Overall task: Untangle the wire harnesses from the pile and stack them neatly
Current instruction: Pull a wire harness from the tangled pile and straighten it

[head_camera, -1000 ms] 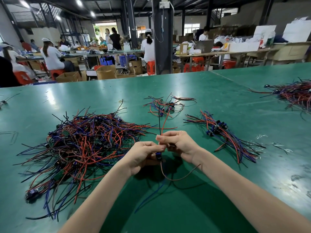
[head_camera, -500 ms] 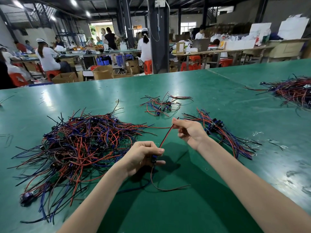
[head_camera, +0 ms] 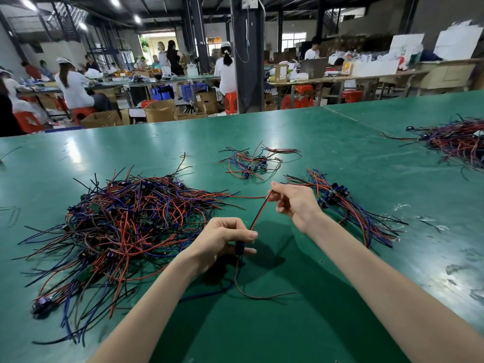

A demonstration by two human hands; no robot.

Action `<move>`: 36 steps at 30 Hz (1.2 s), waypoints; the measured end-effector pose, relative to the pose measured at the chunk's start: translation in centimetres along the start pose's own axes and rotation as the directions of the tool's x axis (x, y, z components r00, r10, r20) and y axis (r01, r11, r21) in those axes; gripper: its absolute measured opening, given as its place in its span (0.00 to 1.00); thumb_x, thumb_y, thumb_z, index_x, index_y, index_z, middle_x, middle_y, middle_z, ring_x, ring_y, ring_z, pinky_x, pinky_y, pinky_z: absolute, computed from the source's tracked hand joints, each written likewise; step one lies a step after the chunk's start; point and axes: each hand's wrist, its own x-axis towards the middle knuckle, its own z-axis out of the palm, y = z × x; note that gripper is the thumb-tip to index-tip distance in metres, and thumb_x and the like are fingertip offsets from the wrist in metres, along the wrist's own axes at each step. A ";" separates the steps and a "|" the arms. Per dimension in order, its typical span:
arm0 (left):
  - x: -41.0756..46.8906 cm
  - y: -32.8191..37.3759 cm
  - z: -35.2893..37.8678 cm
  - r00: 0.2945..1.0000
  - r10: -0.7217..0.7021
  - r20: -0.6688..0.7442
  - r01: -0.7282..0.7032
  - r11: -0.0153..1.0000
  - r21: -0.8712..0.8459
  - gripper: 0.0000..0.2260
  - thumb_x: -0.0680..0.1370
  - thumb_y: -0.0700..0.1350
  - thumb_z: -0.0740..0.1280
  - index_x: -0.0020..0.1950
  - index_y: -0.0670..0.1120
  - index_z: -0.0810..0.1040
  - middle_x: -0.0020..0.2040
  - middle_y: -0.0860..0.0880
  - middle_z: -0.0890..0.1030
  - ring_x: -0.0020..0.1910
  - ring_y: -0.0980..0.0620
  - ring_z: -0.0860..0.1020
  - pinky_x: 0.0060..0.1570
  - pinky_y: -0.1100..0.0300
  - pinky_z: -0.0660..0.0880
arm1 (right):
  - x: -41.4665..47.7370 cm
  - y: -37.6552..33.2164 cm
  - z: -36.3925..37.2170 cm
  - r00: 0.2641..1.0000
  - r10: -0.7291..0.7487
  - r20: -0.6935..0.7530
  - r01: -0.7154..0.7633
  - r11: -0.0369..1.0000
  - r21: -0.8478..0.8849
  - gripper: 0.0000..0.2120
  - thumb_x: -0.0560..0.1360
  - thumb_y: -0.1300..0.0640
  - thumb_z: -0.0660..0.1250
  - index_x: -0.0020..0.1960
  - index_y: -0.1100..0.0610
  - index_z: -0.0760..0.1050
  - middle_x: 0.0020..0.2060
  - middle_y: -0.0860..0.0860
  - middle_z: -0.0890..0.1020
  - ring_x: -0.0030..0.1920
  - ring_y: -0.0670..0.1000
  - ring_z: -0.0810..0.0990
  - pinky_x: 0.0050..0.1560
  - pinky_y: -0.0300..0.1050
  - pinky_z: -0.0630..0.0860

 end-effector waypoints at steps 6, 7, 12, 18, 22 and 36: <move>-0.5 0.0 0.5 0.973 0.229 -0.004 -0.227 0.967 0.114 0.08 0.63 0.42 0.77 0.27 0.46 0.79 0.56 0.55 0.79 0.47 0.57 0.79 0.51 0.58 0.76 | 0.2 1.5 -0.7 0.908 -0.409 0.088 0.374 0.700 -0.608 0.15 0.74 0.55 0.68 0.29 0.55 0.79 0.25 0.49 0.82 0.26 0.44 0.72 0.32 0.39 0.71; -0.5 0.0 0.5 0.961 0.276 0.003 -0.274 0.953 0.130 0.07 0.63 0.43 0.76 0.28 0.46 0.80 0.59 0.57 0.78 0.51 0.57 0.78 0.56 0.58 0.74 | 0.2 1.7 -0.7 0.922 -0.378 0.086 0.356 0.739 -0.571 0.15 0.74 0.55 0.69 0.28 0.54 0.79 0.25 0.49 0.81 0.24 0.43 0.70 0.29 0.37 0.70; -0.8 0.2 1.0 0.938 0.329 0.108 -0.339 0.936 0.097 0.08 0.67 0.42 0.73 0.29 0.48 0.78 0.60 0.51 0.81 0.57 0.53 0.79 0.58 0.62 0.73 | 0.3 1.9 0.2 0.982 -0.187 0.019 0.185 0.939 -0.290 0.16 0.76 0.59 0.67 0.29 0.61 0.75 0.19 0.47 0.70 0.18 0.44 0.61 0.18 0.33 0.57; -0.7 0.0 1.3 0.964 0.252 0.086 -0.261 0.959 0.108 0.07 0.69 0.43 0.71 0.31 0.47 0.78 0.53 0.49 0.83 0.43 0.54 0.80 0.45 0.62 0.75 | 0.1 0.7 0.3 0.998 0.047 -0.037 -0.048 0.999 -0.014 0.15 0.77 0.60 0.63 0.32 0.63 0.74 0.17 0.48 0.64 0.17 0.44 0.55 0.18 0.32 0.51; -0.5 -0.3 1.4 0.974 0.222 0.041 -0.226 0.966 0.126 0.08 0.70 0.42 0.71 0.30 0.46 0.78 0.46 0.52 0.83 0.44 0.56 0.78 0.43 0.66 0.73 | -0.2 -0.3 0.4 0.988 0.154 0.015 -0.155 0.982 0.111 0.15 0.77 0.60 0.62 0.33 0.63 0.72 0.16 0.47 0.61 0.17 0.43 0.55 0.15 0.33 0.51; 0.0 -0.4 1.3 0.973 0.185 -0.137 -0.169 0.978 0.121 0.03 0.74 0.40 0.70 0.40 0.44 0.81 0.33 0.53 0.79 0.30 0.60 0.71 0.32 0.70 0.67 | -2.7 -1.3 2.2 0.838 0.361 0.410 -0.465 0.865 0.190 0.20 0.77 0.59 0.59 0.27 0.60 0.71 0.15 0.46 0.59 0.16 0.43 0.56 0.13 0.31 0.51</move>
